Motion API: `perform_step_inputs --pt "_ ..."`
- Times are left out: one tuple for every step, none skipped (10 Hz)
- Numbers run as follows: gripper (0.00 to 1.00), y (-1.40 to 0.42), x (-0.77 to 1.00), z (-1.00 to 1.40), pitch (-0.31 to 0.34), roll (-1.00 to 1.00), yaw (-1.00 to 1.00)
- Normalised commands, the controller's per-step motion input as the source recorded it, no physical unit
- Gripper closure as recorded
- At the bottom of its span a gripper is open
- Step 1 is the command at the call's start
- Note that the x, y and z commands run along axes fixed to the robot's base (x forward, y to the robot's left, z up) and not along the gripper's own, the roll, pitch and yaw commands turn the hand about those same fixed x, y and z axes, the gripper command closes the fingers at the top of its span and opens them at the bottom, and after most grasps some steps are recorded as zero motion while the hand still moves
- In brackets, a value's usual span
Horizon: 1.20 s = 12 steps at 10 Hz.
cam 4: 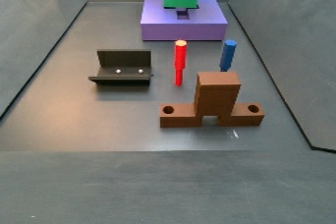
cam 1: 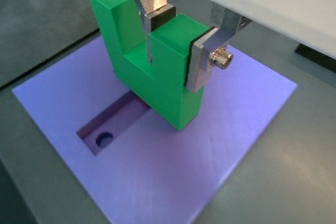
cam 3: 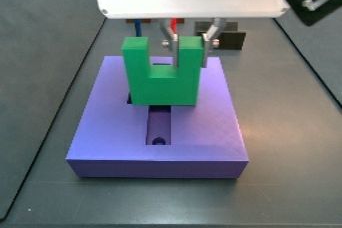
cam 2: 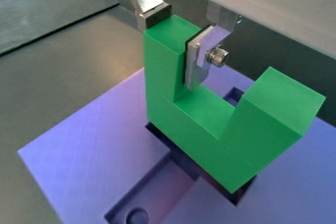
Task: Pick up the green object. Move up. Place the green object on the fixture. Regrasp the green object. Move to above the board. Insert the green object.
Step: Insert the green object.
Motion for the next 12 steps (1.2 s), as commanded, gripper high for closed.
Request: perform_step_inputs --pt "1.0 0.0 0.09 -0.21 0.0 0.13 0.0" --pt "1.0 0.04 0.0 -0.14 0.0 0.11 0.0" --pt "1.0 0.07 -0.18 0.0 0.0 0.03 0.0" --pt "1.0 0.11 -0.19 0.0 0.0 0.02 0.0" --pt "1.0 0.11 -0.1 0.0 0.0 0.02 0.0" --pt "1.0 0.1 0.0 0.0 0.0 0.01 0.0" --pt "1.0 0.06 0.0 0.0 0.0 0.02 0.0" --pt "1.0 0.0 0.0 -0.02 0.0 0.06 0.0" --pt "1.0 0.0 -0.01 -0.12 0.0 0.04 0.0" --pt "1.0 -0.03 -0.07 -0.09 -0.003 0.0 0.0" --pt "1.0 -0.07 -0.11 -0.05 -0.011 0.0 0.0" --pt "1.0 -0.07 -0.06 -0.05 -0.007 0.0 0.0"
